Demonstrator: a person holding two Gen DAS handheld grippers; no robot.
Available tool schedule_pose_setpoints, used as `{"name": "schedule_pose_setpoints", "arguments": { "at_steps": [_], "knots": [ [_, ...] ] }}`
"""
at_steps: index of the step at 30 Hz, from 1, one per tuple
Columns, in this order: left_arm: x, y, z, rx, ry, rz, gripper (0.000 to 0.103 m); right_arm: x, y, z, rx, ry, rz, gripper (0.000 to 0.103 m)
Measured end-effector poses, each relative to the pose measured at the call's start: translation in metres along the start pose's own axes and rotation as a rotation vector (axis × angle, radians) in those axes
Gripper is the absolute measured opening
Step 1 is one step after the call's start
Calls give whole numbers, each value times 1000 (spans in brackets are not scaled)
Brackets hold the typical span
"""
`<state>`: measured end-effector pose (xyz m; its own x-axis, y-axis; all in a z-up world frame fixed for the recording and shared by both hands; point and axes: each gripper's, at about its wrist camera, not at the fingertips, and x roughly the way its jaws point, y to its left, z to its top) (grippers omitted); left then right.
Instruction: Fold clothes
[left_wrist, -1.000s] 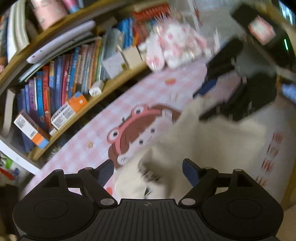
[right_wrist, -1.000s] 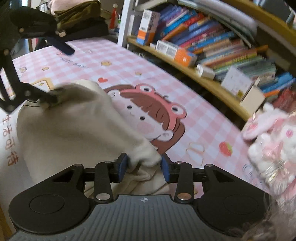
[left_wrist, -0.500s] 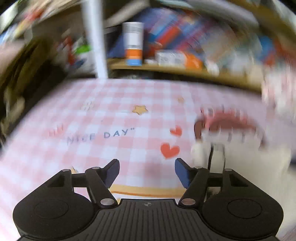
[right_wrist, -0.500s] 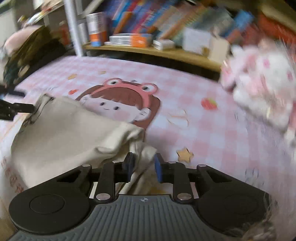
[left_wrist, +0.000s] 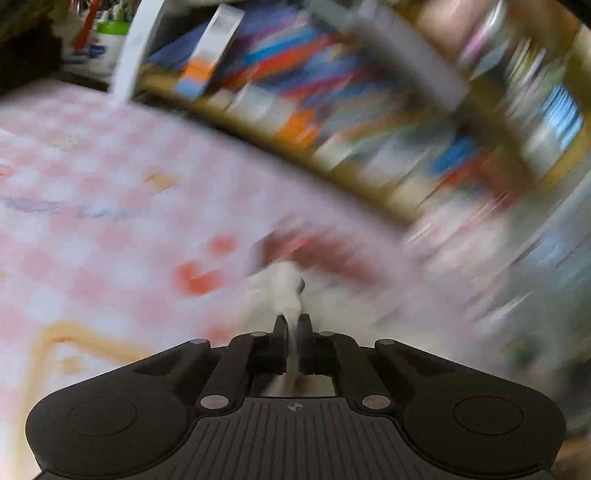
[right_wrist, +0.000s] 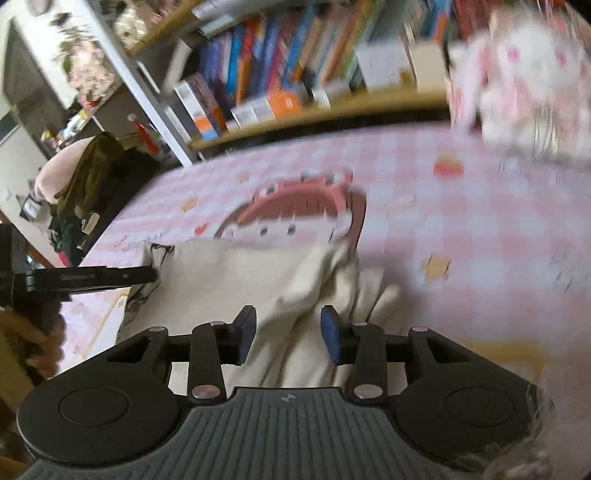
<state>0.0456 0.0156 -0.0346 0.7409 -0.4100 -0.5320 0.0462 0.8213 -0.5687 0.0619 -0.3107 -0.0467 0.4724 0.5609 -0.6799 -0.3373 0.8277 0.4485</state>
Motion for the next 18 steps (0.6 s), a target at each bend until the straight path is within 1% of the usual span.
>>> {"name": "schedule_pose_setpoints", "arguments": {
  "at_steps": [1, 2, 4, 5, 6, 8, 9, 10, 11, 12, 14, 15, 17, 18],
  "knots": [
    [-2, 0, 3, -15, -29, -24, 3, 3, -2, -1, 25, 10, -7, 33],
    [-4, 0, 5, -28, -55, -40, 3, 3, -4, -2, 39, 12, -16, 24],
    [11, 11, 9, -64, -34, 63, 3, 4, -8, -2, 59, 10, -29, 14],
    [24, 18, 9, -83, 6, 134, 3, 4, -10, -2, 66, 7, -34, 4],
    [32, 21, 9, -91, 24, 160, 4, 5, -12, -2, 69, 7, -55, 0],
    [47, 25, 9, -104, 54, 204, 8, 5, -16, -3, 94, 1, -53, 0],
    [47, 23, 9, -103, 40, 207, 10, 5, -17, -3, 98, -2, -51, 0],
    [44, 22, 10, -101, 22, 206, 16, 3, -17, -4, 99, -5, -50, 0],
    [41, 21, 11, -100, 5, 204, 19, 1, -17, -3, 100, -12, -47, 1],
    [35, 21, 12, -100, -15, 203, 25, -3, -18, -3, 108, -28, -39, 2],
    [23, 26, 14, -104, -50, 194, 27, -10, -18, -2, 128, -65, -18, 4],
    [18, 26, 14, -104, -63, 187, 27, -13, -19, -1, 138, -80, -2, 7],
    [7, 22, 11, -90, -72, 165, 27, -12, -20, 1, 160, -84, 20, 24],
    [2, 20, 9, -83, -77, 154, 27, -11, -21, 2, 171, -84, 30, 27]
  ]
}}
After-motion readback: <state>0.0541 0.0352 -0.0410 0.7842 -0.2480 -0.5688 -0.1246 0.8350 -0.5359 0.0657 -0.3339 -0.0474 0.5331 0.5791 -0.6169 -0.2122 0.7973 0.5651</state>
